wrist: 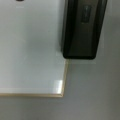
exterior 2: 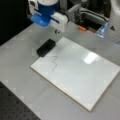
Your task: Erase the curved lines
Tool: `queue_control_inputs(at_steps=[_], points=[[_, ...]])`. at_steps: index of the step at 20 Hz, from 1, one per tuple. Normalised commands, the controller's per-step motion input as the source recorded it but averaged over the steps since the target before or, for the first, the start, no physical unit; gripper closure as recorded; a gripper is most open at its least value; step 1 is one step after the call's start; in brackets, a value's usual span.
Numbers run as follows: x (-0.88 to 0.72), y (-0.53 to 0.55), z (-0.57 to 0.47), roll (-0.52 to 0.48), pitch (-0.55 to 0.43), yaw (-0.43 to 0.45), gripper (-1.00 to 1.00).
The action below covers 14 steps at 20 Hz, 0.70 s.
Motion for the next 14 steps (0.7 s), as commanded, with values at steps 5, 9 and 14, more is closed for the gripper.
queue_control_inputs(at_steps=[5, 9, 14], points=[[0.18, -0.20, -0.02, 0.015, 0.109, 0.128, -1.00], [0.17, -0.22, -0.07, 0.057, 0.145, 0.083, -1.00], [0.20, -0.21, -0.04, 0.079, 0.097, 0.092, -1.00]])
